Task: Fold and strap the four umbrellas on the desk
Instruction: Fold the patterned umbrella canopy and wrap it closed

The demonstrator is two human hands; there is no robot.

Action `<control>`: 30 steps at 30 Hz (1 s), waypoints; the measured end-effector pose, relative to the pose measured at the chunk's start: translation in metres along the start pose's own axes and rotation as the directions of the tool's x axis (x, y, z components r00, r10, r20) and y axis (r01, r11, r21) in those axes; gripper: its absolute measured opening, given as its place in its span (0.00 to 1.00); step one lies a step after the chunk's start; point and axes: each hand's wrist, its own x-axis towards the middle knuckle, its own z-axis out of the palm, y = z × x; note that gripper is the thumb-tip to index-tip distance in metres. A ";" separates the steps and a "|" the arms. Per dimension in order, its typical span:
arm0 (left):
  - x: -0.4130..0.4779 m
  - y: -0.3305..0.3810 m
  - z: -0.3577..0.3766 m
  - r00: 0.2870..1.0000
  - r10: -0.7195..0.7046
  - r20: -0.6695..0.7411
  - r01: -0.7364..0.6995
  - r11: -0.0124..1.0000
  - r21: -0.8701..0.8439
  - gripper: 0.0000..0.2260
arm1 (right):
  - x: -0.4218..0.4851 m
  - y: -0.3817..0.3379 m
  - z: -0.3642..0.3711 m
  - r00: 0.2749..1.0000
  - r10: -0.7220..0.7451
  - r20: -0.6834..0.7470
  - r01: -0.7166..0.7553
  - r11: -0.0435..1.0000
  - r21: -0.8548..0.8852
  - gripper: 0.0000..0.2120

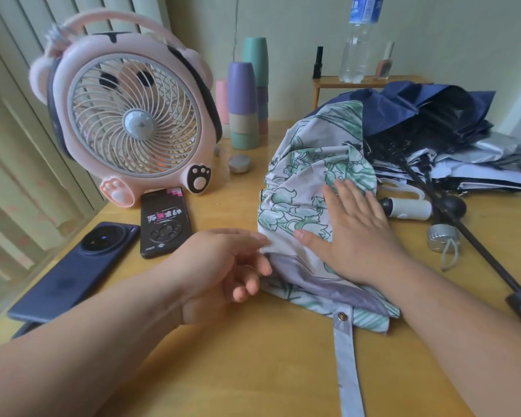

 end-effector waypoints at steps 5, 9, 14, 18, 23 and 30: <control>0.000 -0.001 -0.008 0.998 -0.049 0.026 0.049 0.999 0.009 0.08 | -0.001 0.000 -0.001 1.000 0.002 0.011 -0.002 1.000 0.000 0.49; -0.003 0.000 -0.001 0.989 -0.108 0.101 0.108 0.994 0.006 0.12 | -0.001 0.000 -0.001 1.000 0.004 0.002 -0.004 1.000 0.000 0.50; 0.006 0.003 -0.001 0.997 -0.013 0.074 0.006 0.996 0.093 0.08 | -0.001 0.000 -0.001 1.000 0.001 0.000 -0.001 1.000 -0.001 0.49; 0.006 0.003 -0.004 0.995 0.074 0.065 -0.088 0.965 0.248 0.07 | -0.001 -0.001 -0.002 1.000 0.005 -0.002 -0.005 1.000 0.009 0.51; 0.008 -0.004 -0.007 0.974 0.224 0.032 -0.224 0.937 0.267 0.10 | -0.002 -0.003 -0.001 1.000 0.013 -0.016 -0.013 1.000 0.018 0.56; 0.007 -0.004 -0.007 0.974 0.225 0.039 -0.228 0.954 0.197 0.11 | -0.005 -0.004 -0.004 1.000 0.003 -0.002 -0.003 0.999 0.050 0.63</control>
